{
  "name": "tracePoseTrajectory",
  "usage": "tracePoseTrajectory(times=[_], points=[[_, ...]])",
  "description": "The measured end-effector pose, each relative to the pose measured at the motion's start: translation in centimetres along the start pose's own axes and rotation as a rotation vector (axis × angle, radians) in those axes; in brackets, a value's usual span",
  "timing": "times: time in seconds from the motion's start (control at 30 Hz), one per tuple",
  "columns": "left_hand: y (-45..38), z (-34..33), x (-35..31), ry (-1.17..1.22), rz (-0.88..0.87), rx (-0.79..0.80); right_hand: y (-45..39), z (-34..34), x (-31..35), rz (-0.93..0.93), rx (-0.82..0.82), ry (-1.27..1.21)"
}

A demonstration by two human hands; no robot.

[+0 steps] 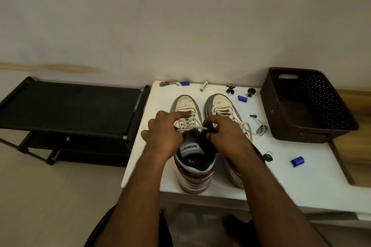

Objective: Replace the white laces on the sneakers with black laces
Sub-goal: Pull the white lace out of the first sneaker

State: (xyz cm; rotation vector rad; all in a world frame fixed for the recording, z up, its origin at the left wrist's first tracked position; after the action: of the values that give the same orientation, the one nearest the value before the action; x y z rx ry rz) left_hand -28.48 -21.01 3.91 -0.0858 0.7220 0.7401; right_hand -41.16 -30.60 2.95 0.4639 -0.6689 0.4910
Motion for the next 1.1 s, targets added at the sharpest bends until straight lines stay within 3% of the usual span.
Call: tracePoseTrajectory(times=[0.13, 0.3, 0.37, 0.5, 0.57, 0.63, 0.7, 0.73, 0.83, 0.9, 1.0, 1.03, 1.1], points=[[0.0, -1.9, -1.9, -0.092, -0.081, 0.083, 0.1, 0.1, 0.1, -0.009, -0.007, -0.004], [-0.8, -2.0, -2.4, -0.068, -0.110, -0.043, 0.0, 0.2, 0.1, -0.021, 0.020, -0.013], [-0.8, -1.6, -1.9, 0.039, -0.103, -0.147, 0.0, 0.4, 0.0, -0.025, 0.029, -0.017], [-1.2, 0.2, 0.8, 0.563, 0.087, -0.400, 0.1, 0.7, -0.1, -0.031, 0.041, 0.000], [-1.1, 0.2, 0.4, 0.550, -0.006, -0.331, 0.2, 0.6, 0.1, -0.026, 0.042, -0.007], [-1.1, -1.1, -0.7, 0.361, -0.120, -0.089, 0.2, 0.5, 0.2, -0.014, 0.035, -0.001], [-0.9, -2.3, -1.2, 0.089, -0.083, 0.075, 0.2, 0.5, 0.4, -0.014, 0.025, 0.022], [-1.0, -2.4, -1.2, 0.005, -0.045, 0.080, 0.1, 0.5, 0.5, -0.019, 0.026, 0.027], [-1.2, -1.6, -1.1, 0.096, -0.046, -0.113, 0.1, 0.5, 0.5, -0.022, 0.047, 0.018], [-1.2, -0.4, -0.5, 0.415, -0.035, -0.361, 0.1, 0.6, 0.6, -0.027, 0.062, 0.011], [-1.4, 1.6, 1.9, 0.847, 0.171, -0.753, 0.2, 0.7, 0.7, -0.024, 0.068, 0.014], [-1.4, 1.8, 2.4, 0.887, 0.225, -0.786, 0.2, 0.7, 0.7, -0.020, 0.068, 0.020], [-1.9, 1.3, 2.3, 0.777, 0.175, -0.612, 0.3, 0.7, 0.8, -0.023, 0.068, 0.021]])
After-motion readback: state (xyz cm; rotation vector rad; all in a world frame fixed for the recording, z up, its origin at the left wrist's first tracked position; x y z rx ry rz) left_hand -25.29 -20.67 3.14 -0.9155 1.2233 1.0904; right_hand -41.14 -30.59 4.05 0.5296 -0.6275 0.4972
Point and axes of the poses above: each hand's wrist, its own y-axis away from the middle knuckle, its own z-axis out of the back of the hand, x = y × z, the point moved 3 cm from there along -y, towards the middle knuckle, and after that the axes turned 3 degrees about y, right-handed, at the moved point
